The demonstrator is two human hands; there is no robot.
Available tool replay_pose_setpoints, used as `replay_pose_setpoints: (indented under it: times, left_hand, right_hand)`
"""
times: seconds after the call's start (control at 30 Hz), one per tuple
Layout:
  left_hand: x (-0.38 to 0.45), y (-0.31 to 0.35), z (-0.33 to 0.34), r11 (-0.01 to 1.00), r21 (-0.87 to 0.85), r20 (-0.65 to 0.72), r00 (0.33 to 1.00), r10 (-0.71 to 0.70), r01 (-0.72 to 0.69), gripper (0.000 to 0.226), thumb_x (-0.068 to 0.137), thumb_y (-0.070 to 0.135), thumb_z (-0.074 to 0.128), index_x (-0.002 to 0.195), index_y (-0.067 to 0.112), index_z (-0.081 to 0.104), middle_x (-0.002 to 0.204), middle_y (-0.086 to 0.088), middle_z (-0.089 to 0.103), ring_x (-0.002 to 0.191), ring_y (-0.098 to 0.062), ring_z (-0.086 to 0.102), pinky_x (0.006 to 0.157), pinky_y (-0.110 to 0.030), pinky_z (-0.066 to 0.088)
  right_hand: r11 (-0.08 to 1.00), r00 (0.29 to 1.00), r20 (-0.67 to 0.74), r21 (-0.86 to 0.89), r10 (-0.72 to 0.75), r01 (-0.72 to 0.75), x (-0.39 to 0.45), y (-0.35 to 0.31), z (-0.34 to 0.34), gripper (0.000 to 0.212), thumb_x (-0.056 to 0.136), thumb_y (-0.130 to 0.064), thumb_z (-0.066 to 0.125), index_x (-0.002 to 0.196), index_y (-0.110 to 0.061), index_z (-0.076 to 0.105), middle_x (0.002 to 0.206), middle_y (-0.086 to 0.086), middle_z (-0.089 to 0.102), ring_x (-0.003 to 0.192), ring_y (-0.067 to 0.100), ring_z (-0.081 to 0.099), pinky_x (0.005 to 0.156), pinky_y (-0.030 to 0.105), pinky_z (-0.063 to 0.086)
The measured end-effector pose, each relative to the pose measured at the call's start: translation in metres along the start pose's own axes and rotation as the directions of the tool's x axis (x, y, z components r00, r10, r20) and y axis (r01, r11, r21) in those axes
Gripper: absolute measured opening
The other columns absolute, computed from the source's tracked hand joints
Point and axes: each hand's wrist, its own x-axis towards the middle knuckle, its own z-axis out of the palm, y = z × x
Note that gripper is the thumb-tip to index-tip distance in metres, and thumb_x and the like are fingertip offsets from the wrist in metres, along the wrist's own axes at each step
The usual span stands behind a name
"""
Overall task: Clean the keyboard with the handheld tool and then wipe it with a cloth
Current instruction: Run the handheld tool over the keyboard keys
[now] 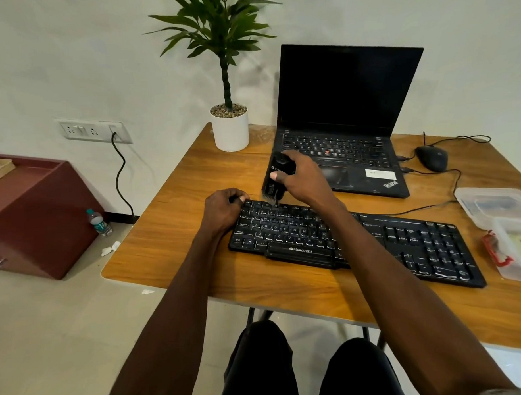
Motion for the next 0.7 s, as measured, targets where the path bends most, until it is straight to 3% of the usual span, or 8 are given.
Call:
replay_pose_setpoints:
  times: [0.07,0.17,0.27,0.33,0.47,0.6,0.7]
  left_hand:
    - [0.000,0.000,0.001,1.000,-0.003,-0.003,1.000,0.001,-0.001,0.016,0.094,0.019,0.057,0.092,0.020,0.074,0.093,0.004,0.072,0.092,-0.015,0.066,0.086,-0.031,0.052]
    - [0.000,0.000,0.003,1.000,-0.021,-0.007,1.000,-0.011,0.011,0.016,0.094,0.019,0.057,0.091,0.020,0.073,0.092,0.003,0.072,0.092,-0.016,0.066,0.085,-0.032,0.052]
    - [0.000,-0.001,0.004,0.999,-0.034,-0.009,1.000,-0.028,0.028,0.017,0.094,0.019,0.056,0.089,0.023,0.071,0.091,0.002,0.072,0.089,-0.017,0.066,0.083,-0.035,0.054]
    - [0.000,-0.002,0.004,0.999,-0.031,-0.008,1.000,-0.029,0.028,0.018,0.094,0.019,0.055,0.088,0.024,0.071,0.090,0.001,0.072,0.088,-0.018,0.066,0.083,-0.036,0.054]
    - [0.000,-0.002,0.006,0.998,-0.036,-0.016,0.999,-0.047,0.047,0.018,0.094,0.018,0.055,0.088,0.022,0.071,0.091,0.002,0.072,0.089,-0.018,0.066,0.085,-0.037,0.054]
    - [-0.001,0.001,0.007,0.998,-0.024,-0.022,0.998,-0.051,0.050,0.019,0.095,0.016,0.054,0.086,0.023,0.069,0.091,0.001,0.071,0.091,-0.020,0.066,0.084,-0.034,0.052]
    - [-0.003,0.002,0.007,0.998,-0.026,-0.023,0.998,-0.056,0.055,0.019,0.096,0.016,0.053,0.088,0.023,0.069,0.092,0.000,0.071,0.090,-0.021,0.065,0.082,-0.035,0.052]
  right_hand:
    - [1.000,0.999,0.037,0.009,-0.007,0.006,-0.002,0.002,-0.002,0.046,0.090,-0.018,0.067,0.133,-0.015,0.051,0.125,0.003,0.060,0.107,0.015,0.052,0.093,0.032,0.042]
    - [0.997,1.000,-0.019,-0.074,-0.014,0.013,0.000,0.005,-0.006,0.045,0.090,-0.021,0.067,0.132,-0.016,0.051,0.122,0.004,0.061,0.106,0.017,0.055,0.091,0.035,0.045]
    - [0.998,1.000,0.023,0.058,0.010,-0.011,-0.001,0.006,-0.006,0.046,0.089,-0.019,0.069,0.131,-0.014,0.052,0.120,0.002,0.061,0.108,0.016,0.055,0.095,0.035,0.045]
    - [0.998,0.998,0.052,0.057,0.021,-0.024,-0.003,0.007,-0.004,0.047,0.089,-0.018,0.068,0.133,-0.014,0.051,0.123,0.003,0.061,0.111,0.017,0.055,0.095,0.033,0.043]
    - [1.000,0.999,-0.045,0.002,0.011,-0.010,-0.001,0.008,-0.007,0.045,0.090,-0.020,0.067,0.132,-0.016,0.052,0.123,0.002,0.061,0.109,0.017,0.055,0.095,0.034,0.045]
    - [1.000,1.000,0.031,0.028,-0.001,0.000,-0.004,0.009,-0.008,0.045,0.089,-0.019,0.068,0.131,-0.014,0.053,0.122,0.003,0.060,0.110,0.017,0.055,0.093,0.033,0.043]
    - [0.999,0.999,-0.045,-0.031,0.008,-0.009,-0.004,0.011,-0.014,0.045,0.089,-0.020,0.067,0.132,-0.016,0.052,0.124,0.004,0.061,0.112,0.021,0.056,0.098,0.040,0.045]
